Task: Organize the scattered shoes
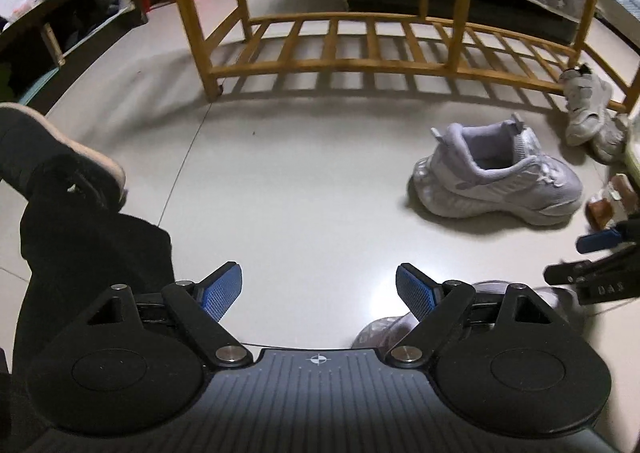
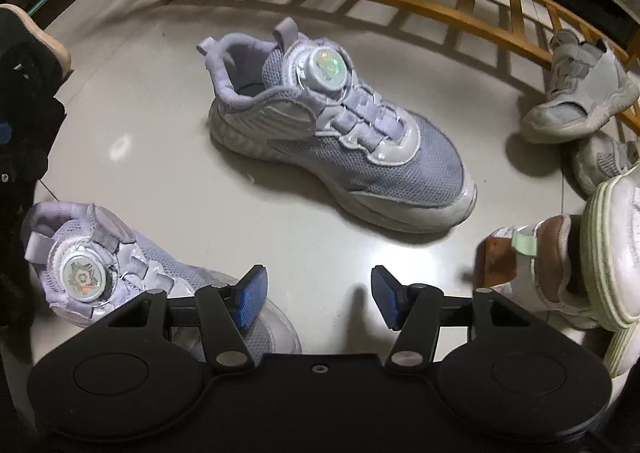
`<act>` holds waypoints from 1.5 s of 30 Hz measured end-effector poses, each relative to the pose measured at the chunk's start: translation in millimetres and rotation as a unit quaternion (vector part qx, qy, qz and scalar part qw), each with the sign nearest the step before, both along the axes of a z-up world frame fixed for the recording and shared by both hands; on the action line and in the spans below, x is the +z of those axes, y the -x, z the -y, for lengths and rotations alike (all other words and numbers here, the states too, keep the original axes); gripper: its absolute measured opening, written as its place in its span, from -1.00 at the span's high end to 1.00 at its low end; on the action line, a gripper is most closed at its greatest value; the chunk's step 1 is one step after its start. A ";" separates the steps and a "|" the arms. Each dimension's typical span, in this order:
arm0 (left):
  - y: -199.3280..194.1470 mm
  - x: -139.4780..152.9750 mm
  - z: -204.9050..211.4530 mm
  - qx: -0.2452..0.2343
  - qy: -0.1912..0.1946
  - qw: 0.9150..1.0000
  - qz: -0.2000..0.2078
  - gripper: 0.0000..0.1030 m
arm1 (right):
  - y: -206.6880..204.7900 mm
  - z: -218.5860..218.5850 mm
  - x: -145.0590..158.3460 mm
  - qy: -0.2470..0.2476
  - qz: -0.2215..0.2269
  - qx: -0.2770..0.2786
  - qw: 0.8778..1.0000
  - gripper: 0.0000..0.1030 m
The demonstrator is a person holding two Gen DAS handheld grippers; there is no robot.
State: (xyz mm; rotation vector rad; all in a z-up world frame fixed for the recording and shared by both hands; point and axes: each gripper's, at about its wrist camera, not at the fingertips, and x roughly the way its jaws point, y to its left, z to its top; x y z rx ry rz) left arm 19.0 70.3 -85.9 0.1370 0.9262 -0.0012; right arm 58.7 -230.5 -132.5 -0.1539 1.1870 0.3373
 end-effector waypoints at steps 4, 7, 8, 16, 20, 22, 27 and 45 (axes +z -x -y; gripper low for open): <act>1.3 -11.8 -1.6 -0.013 0.010 1.000 -0.006 -0.65 | 3.6 7.4 -0.7 0.003 -0.008 0.003 1.000 -0.18; 4.6 -13.4 -3.0 -0.023 0.025 0.999 -0.010 -0.67 | 3.9 11.8 -0.1 0.007 -0.012 0.001 1.000 -0.18; 4.8 -12.9 -3.7 -0.024 0.029 0.999 -0.012 -0.67 | 5.5 12.4 0.5 0.008 -0.014 0.003 1.000 -0.18; -16.0 10.6 -5.1 -0.114 0.007 0.993 0.001 -0.67 | 18.0 19.5 1.7 0.011 -0.020 0.015 1.000 -0.18; -46.8 46.0 -7.9 -0.183 -0.035 0.982 0.022 -0.67 | 17.5 18.8 0.5 0.013 -0.019 0.013 1.000 -0.18; -64.4 65.5 -11.1 -0.207 -0.045 0.977 0.031 -0.67 | 16.4 17.9 1.2 0.015 -0.018 0.013 1.000 -0.18; -79.6 82.2 -22.3 -0.183 -0.040 0.981 0.050 -0.69 | 21.7 14.0 8.1 0.015 -0.007 0.022 1.000 -0.18; -33.8 -16.4 -30.6 -0.013 0.145 0.989 -0.018 -0.70 | 54.9 -13.0 12.0 0.022 -0.026 0.038 0.999 -0.18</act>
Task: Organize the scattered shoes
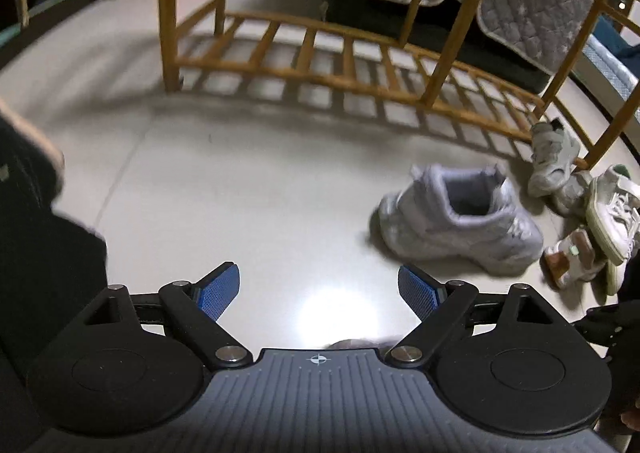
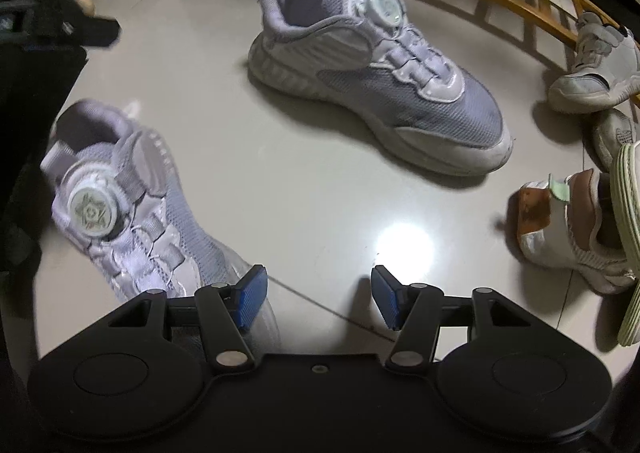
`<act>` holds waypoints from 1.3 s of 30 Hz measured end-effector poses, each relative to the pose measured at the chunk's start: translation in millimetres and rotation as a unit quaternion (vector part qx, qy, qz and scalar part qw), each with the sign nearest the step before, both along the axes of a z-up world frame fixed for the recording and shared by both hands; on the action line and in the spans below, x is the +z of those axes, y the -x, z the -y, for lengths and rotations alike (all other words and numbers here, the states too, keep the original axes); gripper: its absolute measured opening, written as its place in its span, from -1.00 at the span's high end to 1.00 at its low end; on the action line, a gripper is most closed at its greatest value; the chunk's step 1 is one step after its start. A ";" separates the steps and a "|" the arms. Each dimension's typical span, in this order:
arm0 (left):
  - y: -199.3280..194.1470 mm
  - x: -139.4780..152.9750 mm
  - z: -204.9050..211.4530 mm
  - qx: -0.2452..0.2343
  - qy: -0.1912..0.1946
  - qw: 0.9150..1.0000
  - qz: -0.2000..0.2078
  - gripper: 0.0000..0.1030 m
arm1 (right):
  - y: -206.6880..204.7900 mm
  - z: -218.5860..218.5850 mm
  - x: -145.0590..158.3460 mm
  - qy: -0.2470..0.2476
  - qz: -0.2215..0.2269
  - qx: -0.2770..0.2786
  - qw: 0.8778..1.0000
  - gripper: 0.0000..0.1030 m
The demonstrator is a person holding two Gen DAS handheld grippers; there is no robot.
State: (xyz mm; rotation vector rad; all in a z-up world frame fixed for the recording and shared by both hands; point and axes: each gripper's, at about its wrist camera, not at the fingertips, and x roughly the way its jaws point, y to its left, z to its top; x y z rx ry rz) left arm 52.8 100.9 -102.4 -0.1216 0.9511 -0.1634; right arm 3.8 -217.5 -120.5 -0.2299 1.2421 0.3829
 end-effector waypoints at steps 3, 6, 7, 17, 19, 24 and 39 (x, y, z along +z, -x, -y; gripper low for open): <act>-5.4 2.4 -1.9 -0.001 0.019 1.000 -0.002 -0.70 | -13.0 -28.5 -15.5 -0.001 0.001 -0.001 1.000 -0.23; -11.4 2.0 1.5 0.003 0.009 1.000 -0.008 -0.70 | -14.6 -32.4 -19.1 0.012 0.019 -0.008 1.000 -0.32; -13.1 0.0 4.0 0.006 -0.001 1.000 -0.014 -0.70 | -16.0 -34.5 -21.9 0.020 0.025 -0.008 0.999 -0.32; 2.9 9.8 0.8 -0.018 -0.020 1.000 -0.016 -0.70 | -21.1 -22.4 6.3 -0.011 0.033 -0.007 0.999 -0.31; 9.1 12.2 0.8 -0.030 -0.025 0.999 -0.013 -0.70 | -22.6 -21.8 14.1 -0.017 0.035 -0.004 0.999 -0.32; 17.0 1.9 7.2 -0.045 -0.036 0.998 -0.035 -0.70 | -23.3 -22.8 23.2 -0.045 0.038 -0.005 0.998 -0.32; 7.1 -26.4 14.8 -0.064 -0.032 0.994 -0.080 0.15 | -8.9 -63.9 15.0 -0.065 -0.002 0.101 0.993 -0.31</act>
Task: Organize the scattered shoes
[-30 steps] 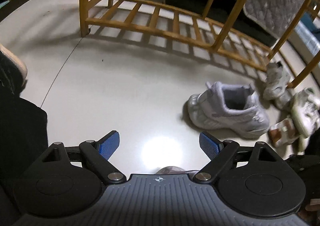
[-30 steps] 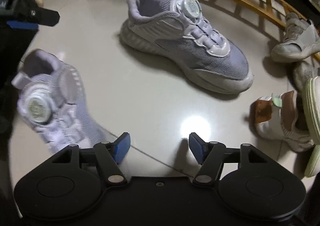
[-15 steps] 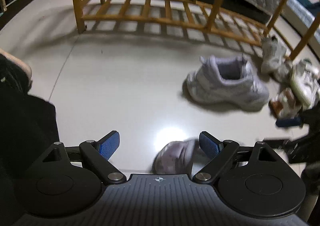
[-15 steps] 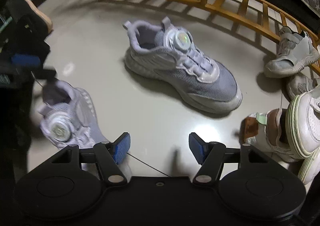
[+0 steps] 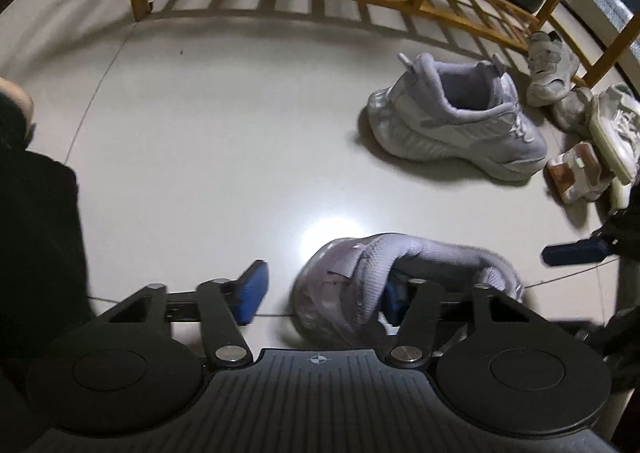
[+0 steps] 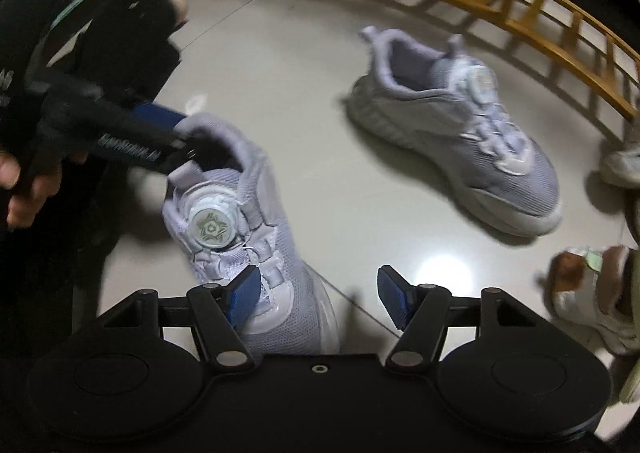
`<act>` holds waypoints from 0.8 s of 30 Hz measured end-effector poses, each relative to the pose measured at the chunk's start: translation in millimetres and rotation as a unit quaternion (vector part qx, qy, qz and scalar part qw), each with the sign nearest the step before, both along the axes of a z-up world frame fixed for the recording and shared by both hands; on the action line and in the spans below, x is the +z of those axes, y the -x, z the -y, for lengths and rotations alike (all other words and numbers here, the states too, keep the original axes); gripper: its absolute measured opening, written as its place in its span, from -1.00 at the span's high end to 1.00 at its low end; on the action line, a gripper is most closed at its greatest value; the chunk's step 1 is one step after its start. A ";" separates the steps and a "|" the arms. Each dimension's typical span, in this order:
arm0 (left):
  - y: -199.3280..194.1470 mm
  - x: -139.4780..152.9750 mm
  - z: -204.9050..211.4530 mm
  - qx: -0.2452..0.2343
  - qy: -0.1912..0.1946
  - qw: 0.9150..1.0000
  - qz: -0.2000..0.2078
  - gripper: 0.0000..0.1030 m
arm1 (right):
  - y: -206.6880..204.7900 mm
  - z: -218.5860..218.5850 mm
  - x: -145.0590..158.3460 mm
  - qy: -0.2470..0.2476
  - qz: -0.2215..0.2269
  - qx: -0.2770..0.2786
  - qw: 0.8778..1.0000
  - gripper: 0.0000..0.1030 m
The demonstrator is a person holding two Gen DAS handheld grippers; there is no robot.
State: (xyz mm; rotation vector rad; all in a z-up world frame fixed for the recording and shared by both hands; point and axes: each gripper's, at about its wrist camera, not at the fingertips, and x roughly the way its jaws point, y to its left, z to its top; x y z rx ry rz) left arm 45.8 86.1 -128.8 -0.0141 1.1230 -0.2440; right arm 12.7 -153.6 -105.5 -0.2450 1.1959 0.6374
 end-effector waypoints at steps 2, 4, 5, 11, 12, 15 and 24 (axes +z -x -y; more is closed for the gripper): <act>-2.1 1.4 5.8 -0.012 -0.003 1.000 0.006 0.37 | -0.5 -0.7 -0.5 -0.009 -0.009 -0.003 1.000 -0.31; -4.4 1.5 10.0 -0.018 -0.006 1.000 0.010 0.40 | 3.1 -4.2 1.2 -0.011 -0.012 0.005 1.000 -0.31; -5.4 1.6 11.6 -0.020 -0.007 1.000 0.012 0.41 | 4.8 -5.7 1.4 -0.011 -0.011 0.010 1.000 -0.31; -10.6 0.5 11.3 -0.016 0.005 1.000 0.015 0.45 | 15.9 -18.9 -3.7 -0.014 -0.017 0.028 0.999 -0.31; -11.2 0.4 10.9 -0.015 0.006 1.000 0.016 0.46 | 16.7 -23.9 -5.3 -0.015 -0.015 0.031 0.999 -0.31; -13.2 0.1 8.6 -0.008 0.009 1.000 0.022 0.48 | 16.9 -36.7 -8.2 -0.019 -0.015 0.035 0.999 -0.31; -17.5 2.7 -6.7 0.027 0.046 0.998 0.036 0.37 | 9.0 -66.3 -17.4 0.000 -0.006 0.023 1.000 -0.12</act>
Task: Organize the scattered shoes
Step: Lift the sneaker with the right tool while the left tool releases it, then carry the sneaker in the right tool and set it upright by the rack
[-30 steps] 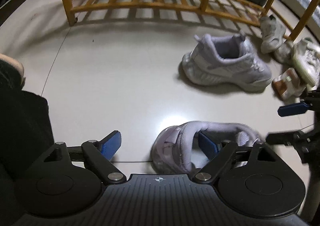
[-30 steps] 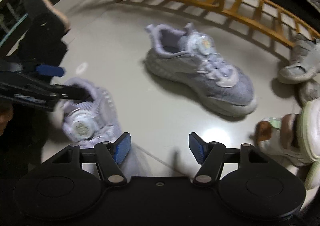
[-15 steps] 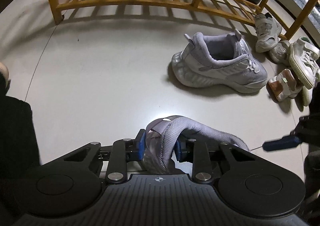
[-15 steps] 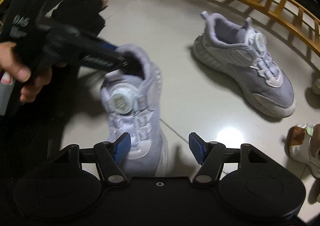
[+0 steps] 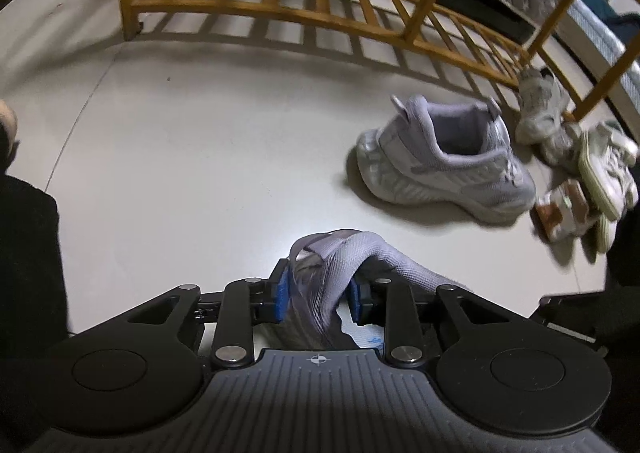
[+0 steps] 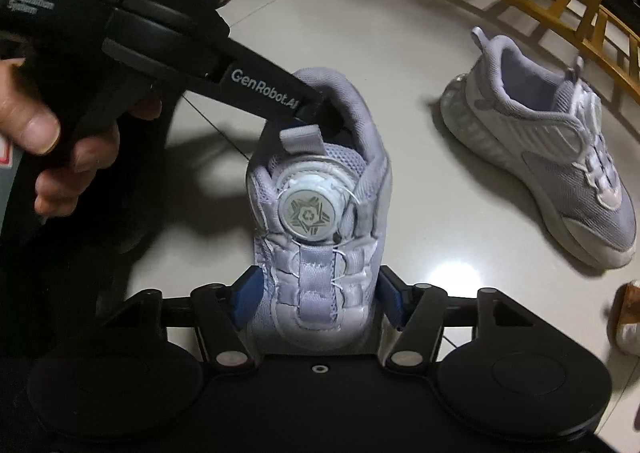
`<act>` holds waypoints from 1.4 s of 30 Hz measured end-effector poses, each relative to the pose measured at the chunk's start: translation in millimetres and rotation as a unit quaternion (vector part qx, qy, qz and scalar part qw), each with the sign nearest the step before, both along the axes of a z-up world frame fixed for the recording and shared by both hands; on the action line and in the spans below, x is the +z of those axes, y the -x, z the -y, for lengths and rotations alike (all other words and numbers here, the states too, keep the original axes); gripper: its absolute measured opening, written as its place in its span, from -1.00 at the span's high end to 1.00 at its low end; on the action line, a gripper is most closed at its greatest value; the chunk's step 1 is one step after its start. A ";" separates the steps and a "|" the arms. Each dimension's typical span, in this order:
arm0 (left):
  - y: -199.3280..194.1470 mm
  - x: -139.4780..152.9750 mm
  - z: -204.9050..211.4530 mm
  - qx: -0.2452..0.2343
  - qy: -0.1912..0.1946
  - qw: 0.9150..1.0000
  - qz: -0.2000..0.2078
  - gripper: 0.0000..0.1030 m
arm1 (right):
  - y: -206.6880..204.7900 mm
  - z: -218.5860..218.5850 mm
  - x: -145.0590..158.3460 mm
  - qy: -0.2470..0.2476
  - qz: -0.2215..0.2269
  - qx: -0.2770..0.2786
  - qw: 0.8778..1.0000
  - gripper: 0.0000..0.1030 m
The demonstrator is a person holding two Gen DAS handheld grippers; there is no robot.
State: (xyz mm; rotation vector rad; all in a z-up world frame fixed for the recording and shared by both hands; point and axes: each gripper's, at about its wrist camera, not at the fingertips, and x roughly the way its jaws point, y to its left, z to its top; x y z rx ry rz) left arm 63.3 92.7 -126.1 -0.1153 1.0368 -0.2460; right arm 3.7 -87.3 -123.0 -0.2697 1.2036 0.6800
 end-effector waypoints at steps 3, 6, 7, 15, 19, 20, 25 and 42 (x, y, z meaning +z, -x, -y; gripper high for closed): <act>1.0 8.9 -8.4 0.020 0.011 0.999 0.024 0.19 | -12.3 0.7 0.4 -0.015 -0.012 -0.027 0.999 -0.06; 3.4 19.4 -15.6 0.044 0.007 0.997 0.055 0.03 | -27.8 -2.7 -0.3 -0.028 -0.020 -0.057 0.998 -0.06; 4.4 22.2 -17.9 0.053 0.003 0.997 0.064 -0.03 | -33.5 -5.1 -0.4 -0.031 -0.021 -0.068 0.997 -0.05; 15.8 43.9 -40.0 0.140 -0.023 0.982 0.127 -0.19 | -85.8 -30.8 -1.8 -0.058 -0.026 -0.136 0.989 -0.05; 21.2 48.9 -51.0 0.182 -0.022 0.973 0.139 -0.26 | -112.4 -45.2 -4.2 -0.075 -0.032 -0.166 0.983 -0.05; 21.8 50.2 -54.3 0.193 -0.022 0.971 0.141 -0.27 | -117.5 -50.2 -5.4 -0.077 -0.034 -0.171 0.982 -0.05; 25.3 57.6 -71.9 0.254 -0.023 0.955 0.152 -0.36 | -148.1 -78.6 -7.5 -0.102 -0.040 -0.197 0.974 -0.05; 22.1 55.4 -97.2 0.328 -0.014 0.937 0.118 -0.41 | -210.1 -158.9 -20.7 -0.162 -0.039 -0.177 0.970 -0.03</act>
